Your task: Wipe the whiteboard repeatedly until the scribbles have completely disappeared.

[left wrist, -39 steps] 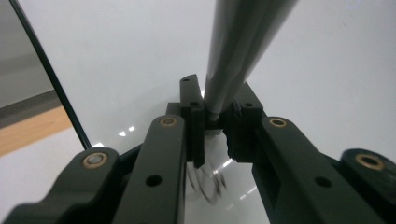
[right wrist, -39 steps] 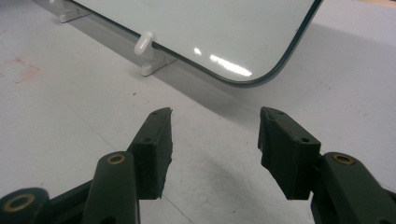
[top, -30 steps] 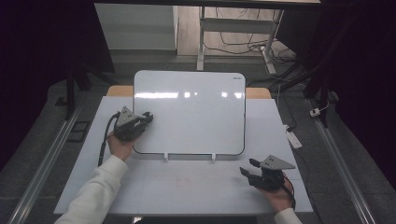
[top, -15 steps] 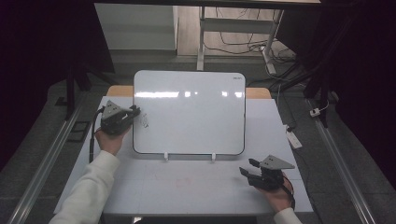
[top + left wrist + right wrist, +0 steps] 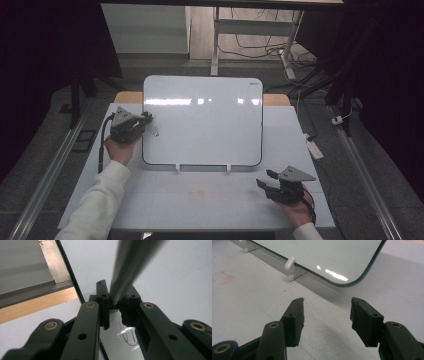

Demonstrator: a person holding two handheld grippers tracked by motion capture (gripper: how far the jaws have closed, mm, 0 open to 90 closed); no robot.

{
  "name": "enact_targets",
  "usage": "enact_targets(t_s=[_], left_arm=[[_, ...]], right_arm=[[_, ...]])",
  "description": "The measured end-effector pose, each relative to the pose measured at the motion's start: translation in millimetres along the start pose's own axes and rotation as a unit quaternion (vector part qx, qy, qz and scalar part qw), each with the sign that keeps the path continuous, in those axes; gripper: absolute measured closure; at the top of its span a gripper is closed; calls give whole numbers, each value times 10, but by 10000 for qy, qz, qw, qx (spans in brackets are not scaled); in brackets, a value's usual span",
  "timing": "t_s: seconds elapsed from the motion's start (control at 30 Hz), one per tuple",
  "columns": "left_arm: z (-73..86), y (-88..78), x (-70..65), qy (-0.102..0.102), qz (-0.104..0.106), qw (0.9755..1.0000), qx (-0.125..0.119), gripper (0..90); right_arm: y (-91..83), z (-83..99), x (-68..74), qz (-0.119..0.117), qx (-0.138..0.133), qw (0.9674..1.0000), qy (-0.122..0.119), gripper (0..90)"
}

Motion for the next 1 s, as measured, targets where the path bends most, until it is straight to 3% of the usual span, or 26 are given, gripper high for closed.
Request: enact_targets(t_s=[0.17,0.3,0.43,0.53,0.63,0.7,0.77,0.93,1.0], left_arm=[[71,73,-298,465,147,9987,133,782],[73,89,-308,295,266,9991,112,782],[25,124,-366,476,220,9985,136,782],[-6,100,-279,431,73,9990,89,782],[20,2,-82,205,-108,9997,48,782],[81,-68,19,48,-112,9999,55,782],[148,-93,17,36,-90,9999,71,782],[170,9,-272,435,120,9988,161,782],[145,18,-292,566,63,9982,188,782]], right_arm=[[18,1,12,-11,22,10000,-25,441],[14,-4,15,-5,11,10000,-26,441],[17,-3,6,-7,12,10000,-3,441],[18,-4,12,-3,17,10000,-24,441],[11,-5,13,-15,3,10000,-17,441],[9,0,9,-18,6,10000,-2,441],[14,6,5,-18,19,10000,-5,441],[28,-10,24,-22,22,10000,-34,441],[28,-15,26,-19,17,10000,-26,441]])
Point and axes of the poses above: each handheld gripper's, and its own axes: y roughly forward along the jaws, z roughly out of its underside, x roughly to its left, the point moved 5 cm from there along y, roughly forward along the jaws, and after that the axes turned 5 degrees about x, right-handed, at the moved point
